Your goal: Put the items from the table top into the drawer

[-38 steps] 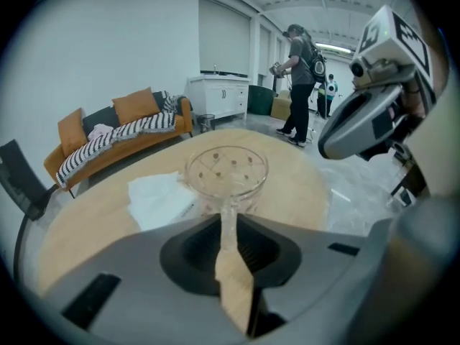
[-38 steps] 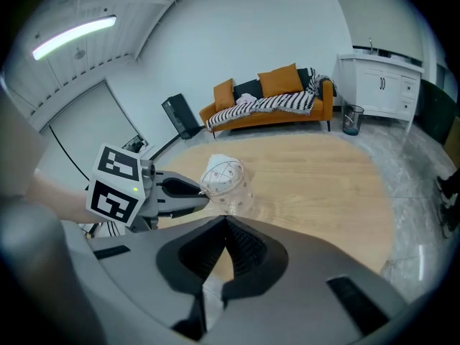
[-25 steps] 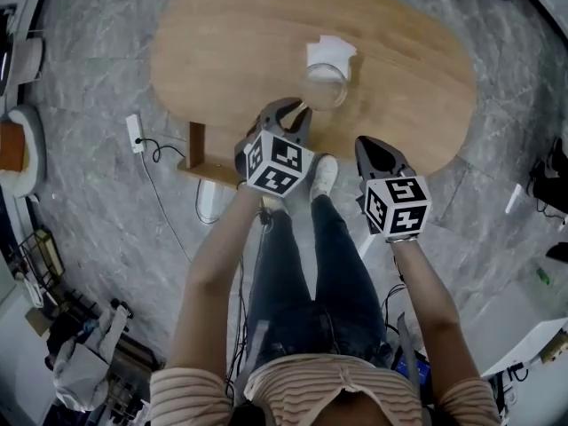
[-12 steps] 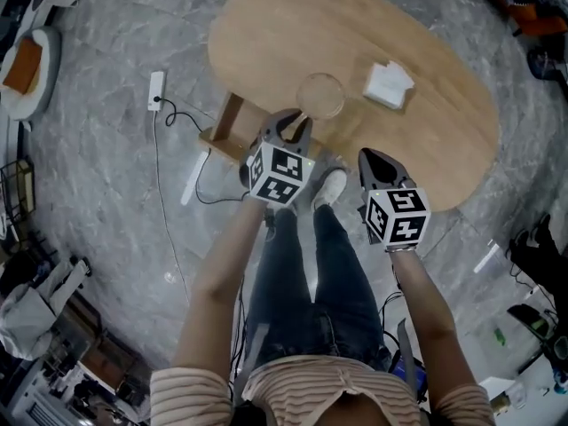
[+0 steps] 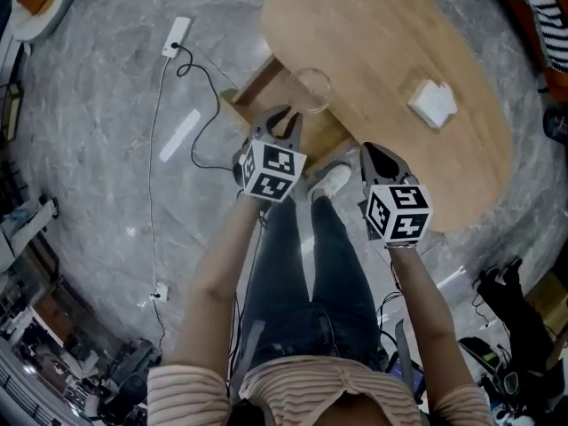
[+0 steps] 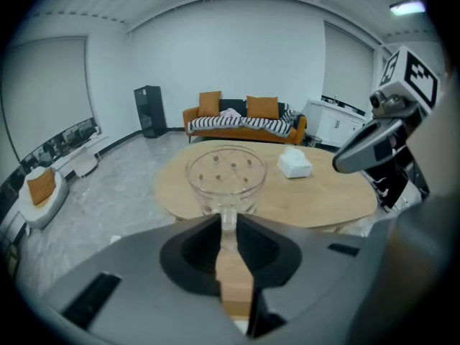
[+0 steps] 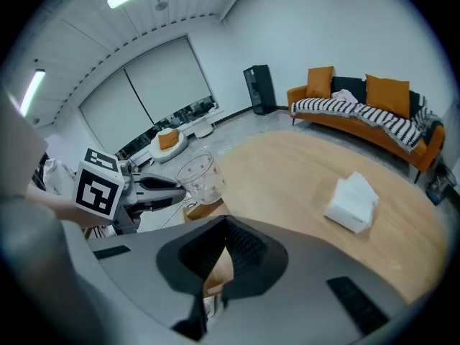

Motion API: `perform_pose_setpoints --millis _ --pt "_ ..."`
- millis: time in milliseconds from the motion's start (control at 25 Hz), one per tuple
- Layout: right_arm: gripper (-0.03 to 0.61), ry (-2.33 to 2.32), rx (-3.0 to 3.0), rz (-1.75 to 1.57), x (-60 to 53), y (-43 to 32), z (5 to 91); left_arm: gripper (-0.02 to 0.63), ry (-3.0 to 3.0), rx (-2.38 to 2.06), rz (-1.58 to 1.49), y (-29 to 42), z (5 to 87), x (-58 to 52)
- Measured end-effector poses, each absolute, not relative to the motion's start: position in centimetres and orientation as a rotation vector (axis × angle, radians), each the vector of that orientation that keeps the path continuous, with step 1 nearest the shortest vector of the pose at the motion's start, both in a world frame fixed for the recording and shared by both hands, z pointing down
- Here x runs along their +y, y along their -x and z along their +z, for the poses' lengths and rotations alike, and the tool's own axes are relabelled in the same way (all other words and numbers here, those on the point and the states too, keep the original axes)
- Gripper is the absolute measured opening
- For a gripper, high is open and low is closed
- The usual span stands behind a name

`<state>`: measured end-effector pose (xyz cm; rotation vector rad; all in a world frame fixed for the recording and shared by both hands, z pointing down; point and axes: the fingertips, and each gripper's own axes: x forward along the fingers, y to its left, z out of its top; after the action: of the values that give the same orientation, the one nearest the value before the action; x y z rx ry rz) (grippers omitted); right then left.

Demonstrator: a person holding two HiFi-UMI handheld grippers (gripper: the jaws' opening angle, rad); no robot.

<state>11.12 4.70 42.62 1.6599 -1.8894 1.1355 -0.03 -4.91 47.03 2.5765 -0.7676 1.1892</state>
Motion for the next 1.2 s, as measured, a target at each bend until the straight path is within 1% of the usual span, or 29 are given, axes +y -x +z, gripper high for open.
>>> perform_pose_setpoints --millis 320,600,880,1200 --pt "0.009 -1.501 -1.947 1.093 1.4 -4.4 44.0 0.057 -2.462 -0.908 1.165 7.6 49.6 -7.1" --pt "0.009 -1.400 -1.958 1.064 -1.3 0.6 45.7 0.057 -2.384 -0.967 1.147 12.4 52.7 -8.6" --pt "0.009 -1.335 -1.949 1.056 -2.0 3.4 48.9 0.057 -2.367 -0.932 1.153 13.5 57.1 -8.2" --pt "0.009 -1.322 -1.899 1.079 -1.7 4.3 52.5 0.057 -2.337 -0.892 1.156 13.2 61.4 -8.0"
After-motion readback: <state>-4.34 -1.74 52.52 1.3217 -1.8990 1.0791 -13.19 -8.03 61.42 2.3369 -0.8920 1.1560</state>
